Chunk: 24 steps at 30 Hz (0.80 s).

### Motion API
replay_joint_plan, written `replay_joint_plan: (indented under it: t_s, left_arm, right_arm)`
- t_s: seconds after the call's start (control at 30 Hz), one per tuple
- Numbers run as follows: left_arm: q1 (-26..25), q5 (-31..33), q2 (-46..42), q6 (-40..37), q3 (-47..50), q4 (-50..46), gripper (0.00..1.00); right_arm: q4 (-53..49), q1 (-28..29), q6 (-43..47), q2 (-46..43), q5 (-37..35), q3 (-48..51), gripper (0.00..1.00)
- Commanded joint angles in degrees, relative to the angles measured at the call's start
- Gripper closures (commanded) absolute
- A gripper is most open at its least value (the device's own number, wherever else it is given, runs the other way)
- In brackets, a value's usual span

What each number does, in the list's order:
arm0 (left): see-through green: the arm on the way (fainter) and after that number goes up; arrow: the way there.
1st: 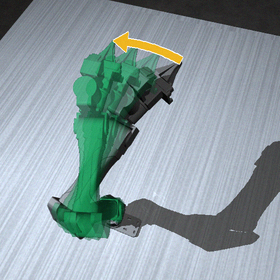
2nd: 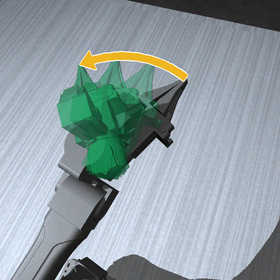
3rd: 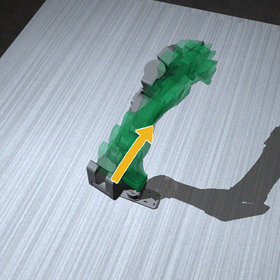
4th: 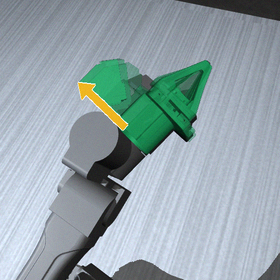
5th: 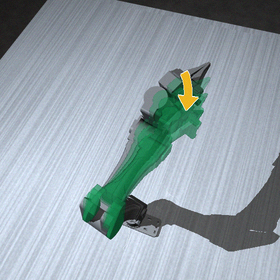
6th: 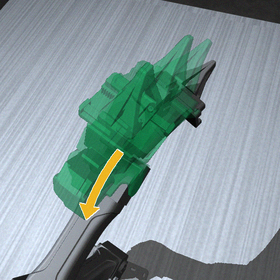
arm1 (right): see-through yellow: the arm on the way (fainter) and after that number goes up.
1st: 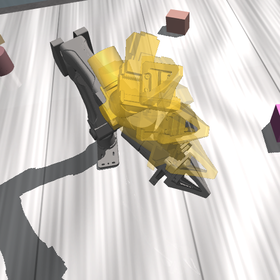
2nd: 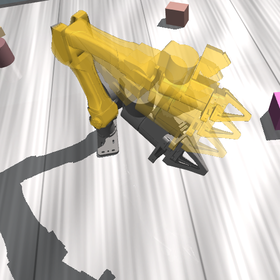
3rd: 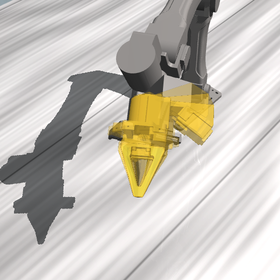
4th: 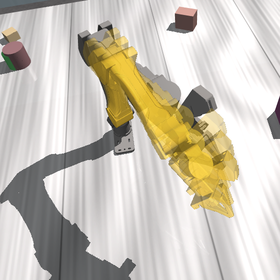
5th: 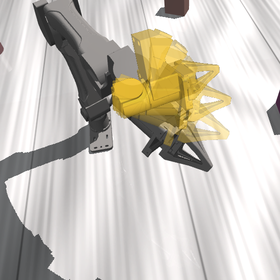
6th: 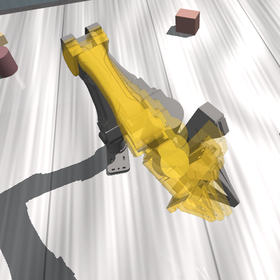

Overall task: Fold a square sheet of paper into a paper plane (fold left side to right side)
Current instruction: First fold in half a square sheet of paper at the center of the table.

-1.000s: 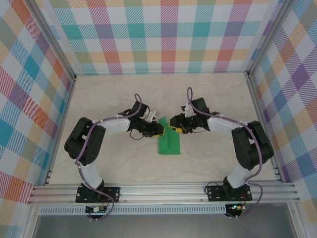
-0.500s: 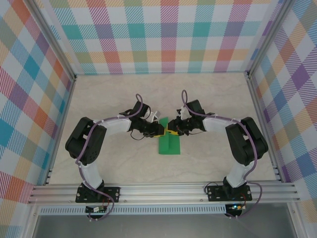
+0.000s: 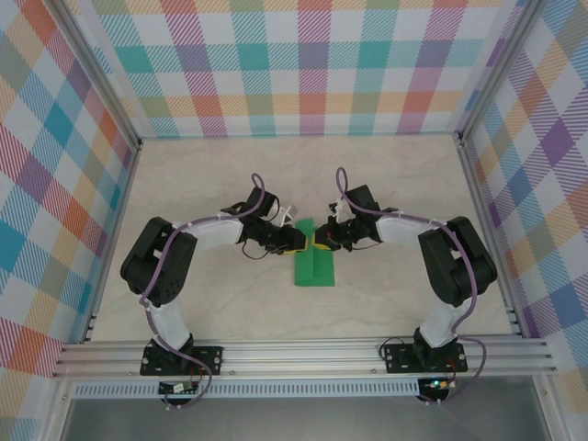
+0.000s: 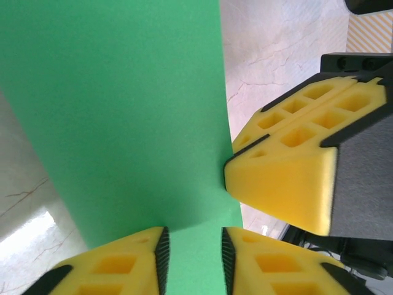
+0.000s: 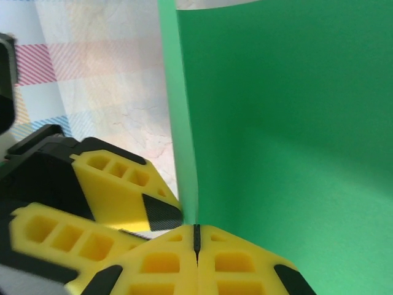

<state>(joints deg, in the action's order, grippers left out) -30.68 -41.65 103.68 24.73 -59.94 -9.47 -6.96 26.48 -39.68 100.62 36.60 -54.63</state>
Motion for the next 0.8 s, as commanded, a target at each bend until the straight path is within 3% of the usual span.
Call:
replay_joint_plan:
  t_s: [0.0, 0.23, 0.37, 0.77]
  left_arm:
    - [-0.45, 2.77, -4.90, -0.47, -0.68, -3.16, 0.60]
    - [0.00, 14.12, -10.09, 2.54, 1.09, -10.53, 0.42]
    - [-1.45, 19.95, -8.27, 4.70, -1.10, -14.54, 0.41]
    - [-7.08, 25.88, -0.75, 10.99, -8.62, -18.83, 0.37]
  right_arm:
    - [-5.04, -0.09, 3.64, -0.94, -3.52, -2.22, 1.00]
    - [-9.91, -1.01, 6.62, -2.43, -7.55, -2.85, 1.00]
    - [-11.72, -1.32, 7.42, -2.49, -9.54, -2.87, 1.00]
    - [-14.61, -1.57, 8.88, -2.75, -13.02, -3.20, 1.00]
